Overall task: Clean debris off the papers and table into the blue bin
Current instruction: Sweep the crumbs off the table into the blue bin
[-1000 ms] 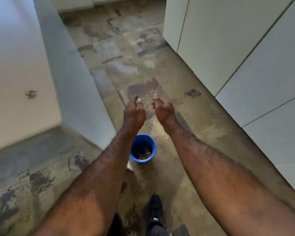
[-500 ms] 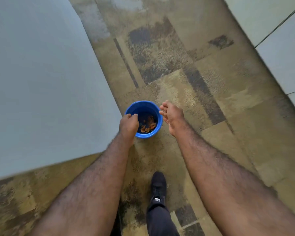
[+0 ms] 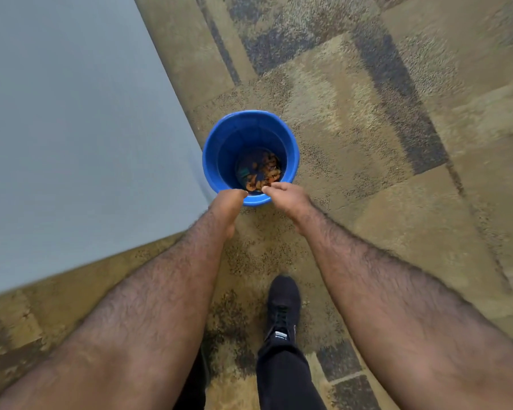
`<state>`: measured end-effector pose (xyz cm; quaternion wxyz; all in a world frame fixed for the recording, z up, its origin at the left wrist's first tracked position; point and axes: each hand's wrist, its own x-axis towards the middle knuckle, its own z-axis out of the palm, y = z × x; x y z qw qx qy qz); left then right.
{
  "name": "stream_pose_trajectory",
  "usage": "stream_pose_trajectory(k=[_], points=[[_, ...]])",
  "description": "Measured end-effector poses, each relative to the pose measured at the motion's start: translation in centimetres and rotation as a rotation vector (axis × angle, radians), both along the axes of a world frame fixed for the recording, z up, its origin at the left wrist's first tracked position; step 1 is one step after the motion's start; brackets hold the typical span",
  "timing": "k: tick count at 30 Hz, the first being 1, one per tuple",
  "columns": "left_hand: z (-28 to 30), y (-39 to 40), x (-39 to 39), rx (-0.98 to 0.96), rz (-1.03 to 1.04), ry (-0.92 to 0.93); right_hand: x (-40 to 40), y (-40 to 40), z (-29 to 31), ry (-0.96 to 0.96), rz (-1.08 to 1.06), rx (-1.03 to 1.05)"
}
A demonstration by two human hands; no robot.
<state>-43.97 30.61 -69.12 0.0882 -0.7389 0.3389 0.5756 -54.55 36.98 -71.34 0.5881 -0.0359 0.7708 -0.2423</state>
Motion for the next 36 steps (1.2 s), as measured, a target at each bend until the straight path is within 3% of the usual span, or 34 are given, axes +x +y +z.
stream_pose_trajectory(k=[4,8,10,16,19,25,36], points=[[-3.0,0.1,0.6,0.025,0.021,0.06,1.2,-0.4,-3.4,-0.14,-0.023,-0.008],[-5.3,0.0,1.4,-0.009,0.225,0.156,2.5,-0.6,-5.0,-0.134,-0.084,-0.038],[-5.7,-0.2,2.0,-0.02,0.328,0.189,3.1,-0.7,-4.5,-0.147,-0.125,-0.044],[-1.0,0.8,2.1,-0.092,0.289,0.208,3.7,-0.5,1.0,-0.104,-0.12,-0.049],[2.5,1.1,1.7,-0.175,0.266,0.2,3.2,-0.9,5.3,0.024,-0.047,-0.074],[14.8,0.6,-0.6,-0.41,0.223,0.175,1.9,-1.8,17.8,0.325,0.009,-0.178],[40.2,-1.7,-1.7,-0.614,0.228,0.161,2.0,-3.8,42.3,0.535,-0.076,-0.389]])
